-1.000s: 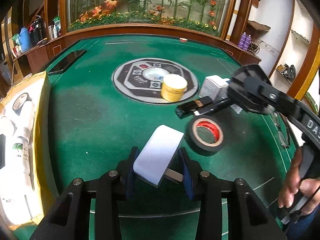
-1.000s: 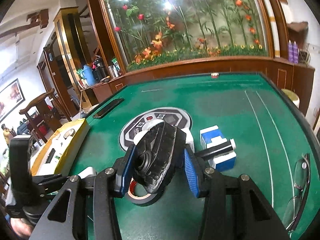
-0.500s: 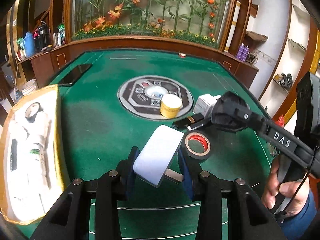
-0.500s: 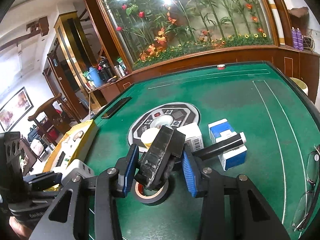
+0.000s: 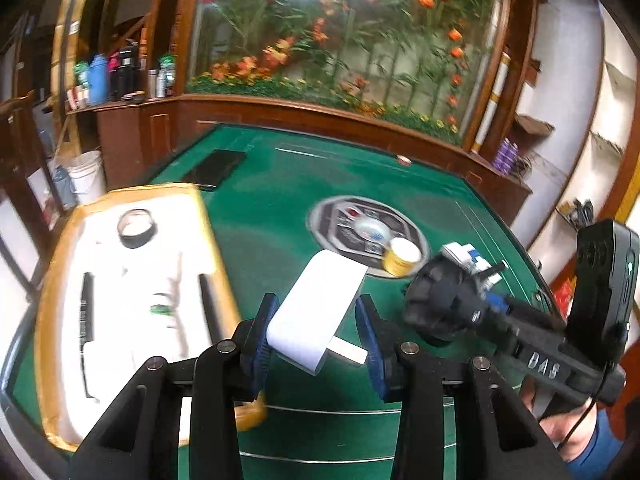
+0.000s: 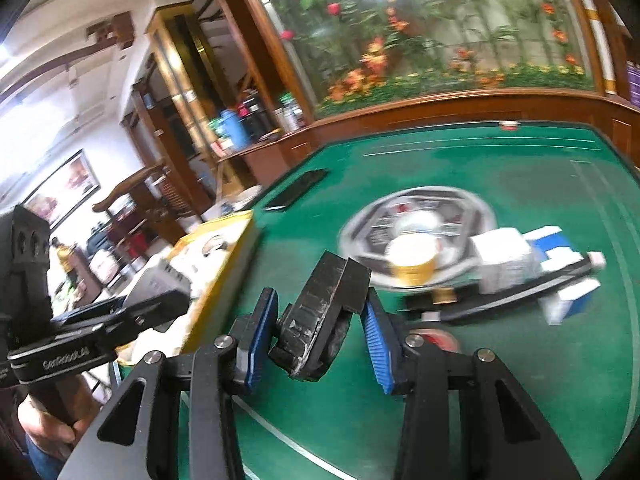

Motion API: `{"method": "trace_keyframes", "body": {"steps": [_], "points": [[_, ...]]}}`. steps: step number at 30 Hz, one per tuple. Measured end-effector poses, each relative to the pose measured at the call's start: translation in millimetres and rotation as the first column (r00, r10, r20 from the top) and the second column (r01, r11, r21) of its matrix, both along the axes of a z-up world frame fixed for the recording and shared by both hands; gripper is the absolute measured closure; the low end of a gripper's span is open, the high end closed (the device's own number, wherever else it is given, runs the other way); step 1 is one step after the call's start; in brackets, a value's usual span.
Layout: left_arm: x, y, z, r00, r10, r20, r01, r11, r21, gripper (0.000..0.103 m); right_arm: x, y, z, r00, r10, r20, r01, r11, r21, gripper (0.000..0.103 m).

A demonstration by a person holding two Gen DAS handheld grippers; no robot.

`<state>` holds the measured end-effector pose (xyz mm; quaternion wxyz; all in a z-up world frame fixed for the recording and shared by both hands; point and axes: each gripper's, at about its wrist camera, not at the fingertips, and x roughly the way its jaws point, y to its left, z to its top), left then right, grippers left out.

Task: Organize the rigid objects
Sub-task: 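Carry the charger into the tray with the left tool while the right tool drops the black part there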

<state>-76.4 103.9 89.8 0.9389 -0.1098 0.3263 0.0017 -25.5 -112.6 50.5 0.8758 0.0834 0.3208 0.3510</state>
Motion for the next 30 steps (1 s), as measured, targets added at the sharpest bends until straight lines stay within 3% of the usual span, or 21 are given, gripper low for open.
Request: {"method": "trace_keyframes", "body": {"steps": [5,12,22,30], "points": [[-18,49,-1,0.993,0.117,0.013,-0.117,0.993,0.002,0.061,-12,55,1,0.994,0.104,-0.008,-0.105,0.994,-0.018,0.061],[-28,104,-22,0.969,0.246,-0.03,-0.247,0.969,-0.03,0.061,-24,125,1,0.976,0.215,-0.021,-0.216,0.973,-0.077,0.061],[-31,120,-44,0.962,0.264,-0.071,-0.267,0.963,-0.034,0.061,-36,180,-4,0.955,0.295,-0.013,-0.294,0.946,-0.138,0.075],[-29,123,-50,0.961,0.261,-0.085,-0.265,0.964,-0.033,0.061,-29,189,-16,0.952,0.3,-0.066,-0.306,0.941,-0.141,0.075]]}}
